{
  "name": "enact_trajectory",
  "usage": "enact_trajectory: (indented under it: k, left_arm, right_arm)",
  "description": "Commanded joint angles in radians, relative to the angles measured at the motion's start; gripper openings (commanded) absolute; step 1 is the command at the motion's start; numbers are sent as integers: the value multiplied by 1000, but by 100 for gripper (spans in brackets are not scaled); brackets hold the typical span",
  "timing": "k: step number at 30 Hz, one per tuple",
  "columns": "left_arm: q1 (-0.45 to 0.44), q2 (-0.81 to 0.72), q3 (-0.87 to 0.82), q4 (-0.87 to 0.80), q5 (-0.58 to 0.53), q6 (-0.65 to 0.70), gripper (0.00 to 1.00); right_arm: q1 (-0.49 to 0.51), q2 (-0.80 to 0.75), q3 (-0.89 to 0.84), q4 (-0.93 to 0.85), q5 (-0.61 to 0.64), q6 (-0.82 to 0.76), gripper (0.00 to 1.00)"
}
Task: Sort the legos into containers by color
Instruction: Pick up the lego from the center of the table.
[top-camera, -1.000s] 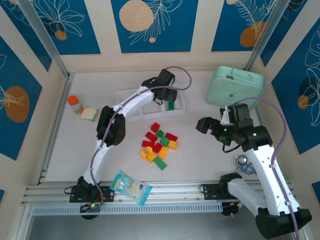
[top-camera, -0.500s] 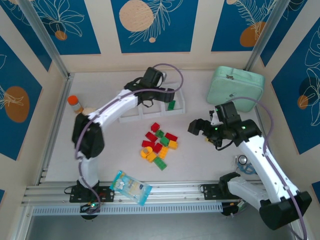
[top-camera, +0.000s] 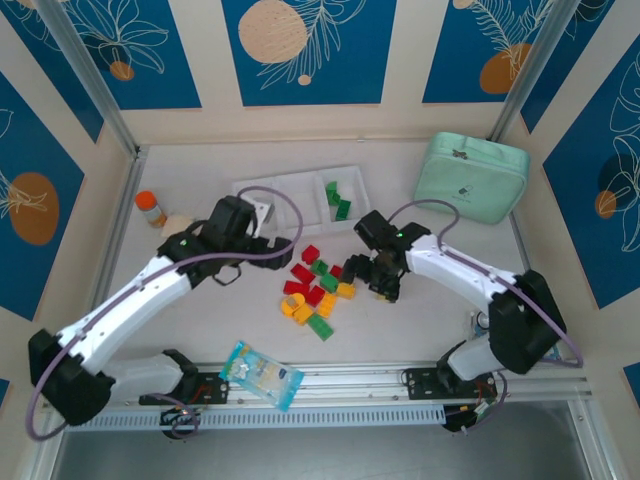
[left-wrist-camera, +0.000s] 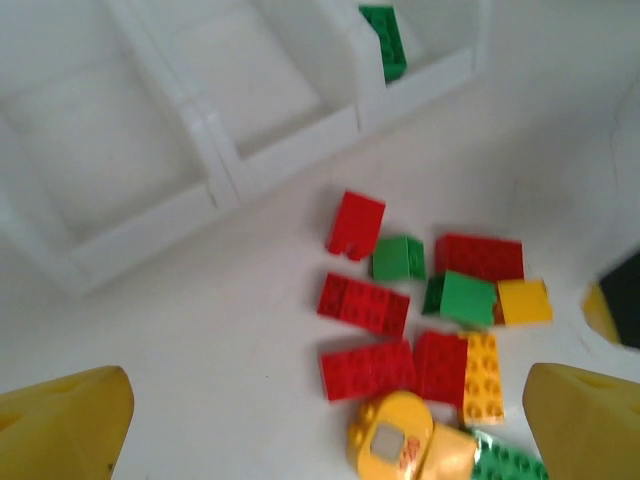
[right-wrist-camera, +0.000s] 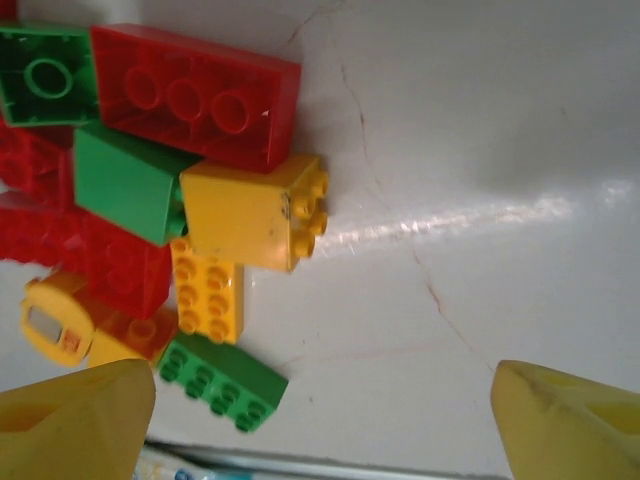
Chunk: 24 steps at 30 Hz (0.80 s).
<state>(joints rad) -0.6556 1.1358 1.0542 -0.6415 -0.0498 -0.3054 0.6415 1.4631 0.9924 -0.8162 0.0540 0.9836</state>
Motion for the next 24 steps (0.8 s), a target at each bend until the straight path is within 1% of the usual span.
enact_trajectory:
  k: [1,5,7,10,14,17,24]
  left_arm:
    - [6,-119,-40,-103,60,-11,99]
    - [6,-280,-119,-119,93,-18,99]
    - [6,-358,-153,-130,76,-23,99]
    - [5,-434,-183,-152,46,-29,99]
    - [6,-466,-213,-167,18,-31,99]
    - [6,-465,-235,-164,17,-29,100]
    - [6,-456,-277,-134,13,-27,99]
  right_arm:
    - [31,48,41,58,29,3,78]
    - [46,129,70,95,23,-31,68]
    - [53,171,101,86,33,-49,66]
    - [64,222,138,66,50,-68,66]
    - [70,269,164,41,63,-82,65]
    - [76,292,171,28,81,-92,61]
    - [81,292,151,2,127,-114,56]
